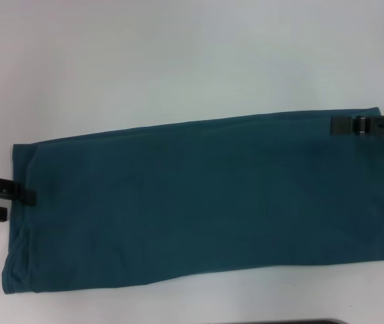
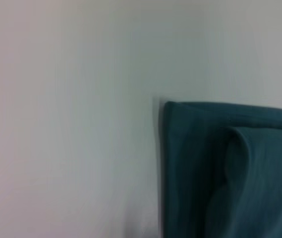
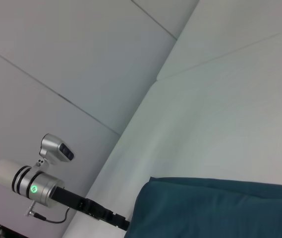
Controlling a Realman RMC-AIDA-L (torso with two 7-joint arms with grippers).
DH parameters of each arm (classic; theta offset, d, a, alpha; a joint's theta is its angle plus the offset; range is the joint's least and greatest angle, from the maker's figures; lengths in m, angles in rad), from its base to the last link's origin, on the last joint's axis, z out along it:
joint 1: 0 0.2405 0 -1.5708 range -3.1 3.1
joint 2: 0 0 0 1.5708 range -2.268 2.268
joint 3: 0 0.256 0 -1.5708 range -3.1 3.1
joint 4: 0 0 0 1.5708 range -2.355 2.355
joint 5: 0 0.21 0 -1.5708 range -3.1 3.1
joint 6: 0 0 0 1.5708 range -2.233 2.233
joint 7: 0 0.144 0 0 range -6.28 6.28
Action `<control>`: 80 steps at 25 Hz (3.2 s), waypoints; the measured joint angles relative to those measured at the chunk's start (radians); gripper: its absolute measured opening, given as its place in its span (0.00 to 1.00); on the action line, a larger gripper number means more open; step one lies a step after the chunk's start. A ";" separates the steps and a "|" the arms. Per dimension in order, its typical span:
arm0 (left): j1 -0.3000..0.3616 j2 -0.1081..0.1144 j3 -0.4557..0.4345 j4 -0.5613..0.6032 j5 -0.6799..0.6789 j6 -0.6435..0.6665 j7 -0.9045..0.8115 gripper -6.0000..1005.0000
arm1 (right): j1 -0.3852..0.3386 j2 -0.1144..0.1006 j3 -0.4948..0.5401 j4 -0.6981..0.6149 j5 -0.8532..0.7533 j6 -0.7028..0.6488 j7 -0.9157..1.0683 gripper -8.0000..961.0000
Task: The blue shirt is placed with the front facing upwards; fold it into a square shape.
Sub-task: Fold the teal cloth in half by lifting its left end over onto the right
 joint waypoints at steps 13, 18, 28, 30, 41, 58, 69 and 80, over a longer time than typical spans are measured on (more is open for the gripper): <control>-0.003 -0.002 0.001 0.000 0.011 0.000 -0.021 0.80 | 0.000 -0.002 -0.001 0.000 0.000 0.001 0.012 0.94; -0.004 -0.003 0.010 0.000 0.013 -0.001 -0.024 0.80 | 0.000 -0.002 -0.001 0.000 0.000 0.001 0.013 0.94; -0.015 -0.003 0.024 0.023 0.012 -0.005 -0.024 0.80 | -0.002 -0.004 0.002 0.000 0.000 -0.002 0.015 0.94; -0.017 -0.005 0.025 0.023 0.012 -0.006 -0.024 0.80 | -0.002 -0.004 0.002 0.000 0.000 -0.003 0.015 0.94; -0.035 -0.022 0.027 0.030 0.008 -0.006 -0.015 0.78 | -0.003 -0.004 0.001 0.000 0.000 -0.006 0.015 0.94; -0.069 -0.029 0.014 0.106 -0.162 0.062 0.055 0.76 | 0.000 -0.005 -0.001 0.000 0.000 -0.006 0.011 0.94; -0.035 0.000 0.013 0.102 -0.252 0.114 0.087 0.59 | 0.002 -0.005 0.000 0.000 0.000 -0.002 0.014 0.94; -0.042 -0.005 0.069 0.103 -0.234 0.068 0.057 0.23 | 0.008 -0.005 -0.005 0.000 0.000 -0.003 0.015 0.94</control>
